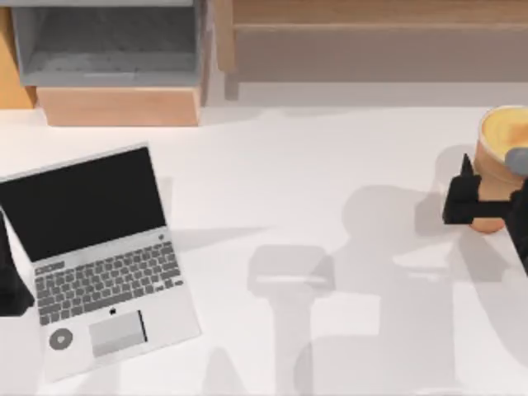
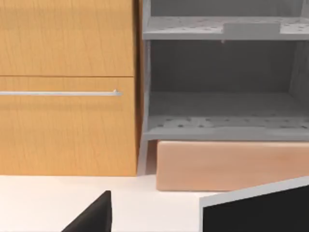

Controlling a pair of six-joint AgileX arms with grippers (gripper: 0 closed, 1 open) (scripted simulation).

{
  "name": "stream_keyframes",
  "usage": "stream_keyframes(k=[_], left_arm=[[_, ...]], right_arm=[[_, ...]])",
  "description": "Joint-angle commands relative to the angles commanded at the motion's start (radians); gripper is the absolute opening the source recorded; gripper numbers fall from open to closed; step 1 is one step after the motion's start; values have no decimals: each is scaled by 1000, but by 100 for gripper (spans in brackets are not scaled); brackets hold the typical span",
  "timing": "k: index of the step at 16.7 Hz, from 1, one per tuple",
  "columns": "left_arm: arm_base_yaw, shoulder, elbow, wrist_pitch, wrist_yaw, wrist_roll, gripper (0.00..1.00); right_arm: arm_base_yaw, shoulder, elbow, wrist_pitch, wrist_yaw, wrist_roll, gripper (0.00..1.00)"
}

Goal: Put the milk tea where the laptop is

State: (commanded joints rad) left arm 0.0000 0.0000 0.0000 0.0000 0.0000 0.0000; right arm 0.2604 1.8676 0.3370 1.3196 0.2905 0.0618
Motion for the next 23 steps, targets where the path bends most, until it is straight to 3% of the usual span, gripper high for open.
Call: stream_keyframes(k=[4, 17, 23], left_arm=[[0, 0, 0, 0, 0, 0, 100], [0, 0, 0, 0, 0, 0, 100], [0, 0, 0, 0, 0, 0, 100]], right_arm=[[-1, 1, 1, 0, -1, 0, 100], [-1, 1, 1, 0, -1, 0, 2], [-1, 1, 1, 0, -1, 0, 0]])
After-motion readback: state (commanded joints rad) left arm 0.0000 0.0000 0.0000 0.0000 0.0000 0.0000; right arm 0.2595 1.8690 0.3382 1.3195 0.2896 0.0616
